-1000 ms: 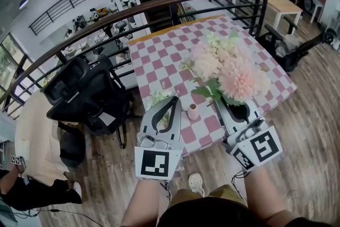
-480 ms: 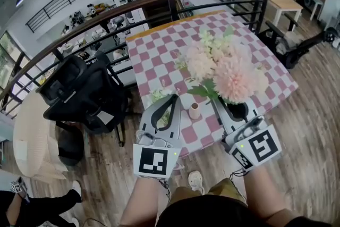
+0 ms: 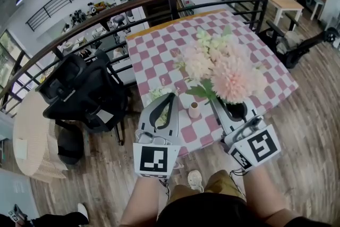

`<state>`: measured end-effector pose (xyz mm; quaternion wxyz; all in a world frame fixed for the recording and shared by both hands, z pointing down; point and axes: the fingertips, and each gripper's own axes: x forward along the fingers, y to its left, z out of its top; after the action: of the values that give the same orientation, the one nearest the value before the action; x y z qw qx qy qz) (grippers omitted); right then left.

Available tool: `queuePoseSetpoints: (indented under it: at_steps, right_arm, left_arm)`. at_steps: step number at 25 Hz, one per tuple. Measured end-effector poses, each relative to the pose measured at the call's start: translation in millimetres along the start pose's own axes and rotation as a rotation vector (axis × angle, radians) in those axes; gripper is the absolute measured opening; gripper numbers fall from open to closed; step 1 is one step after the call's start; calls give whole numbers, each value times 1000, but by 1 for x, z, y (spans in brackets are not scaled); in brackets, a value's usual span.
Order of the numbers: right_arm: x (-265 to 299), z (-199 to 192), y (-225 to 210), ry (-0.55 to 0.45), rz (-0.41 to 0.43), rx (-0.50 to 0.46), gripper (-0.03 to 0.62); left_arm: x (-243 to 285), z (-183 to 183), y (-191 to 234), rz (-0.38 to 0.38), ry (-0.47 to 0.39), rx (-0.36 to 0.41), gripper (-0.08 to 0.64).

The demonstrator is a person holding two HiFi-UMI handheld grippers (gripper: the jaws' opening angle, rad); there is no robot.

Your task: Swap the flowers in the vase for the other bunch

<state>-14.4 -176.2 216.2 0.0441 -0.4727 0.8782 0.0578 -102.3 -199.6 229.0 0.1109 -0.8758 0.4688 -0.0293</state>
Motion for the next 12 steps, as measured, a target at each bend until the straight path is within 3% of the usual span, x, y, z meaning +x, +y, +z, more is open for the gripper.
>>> queuePoseSetpoints:
  at_steps: [12]
  right_arm:
    - [13, 1, 0, -2, 64, 5, 61]
  left_arm:
    - [3, -9, 7, 53, 45, 10, 9]
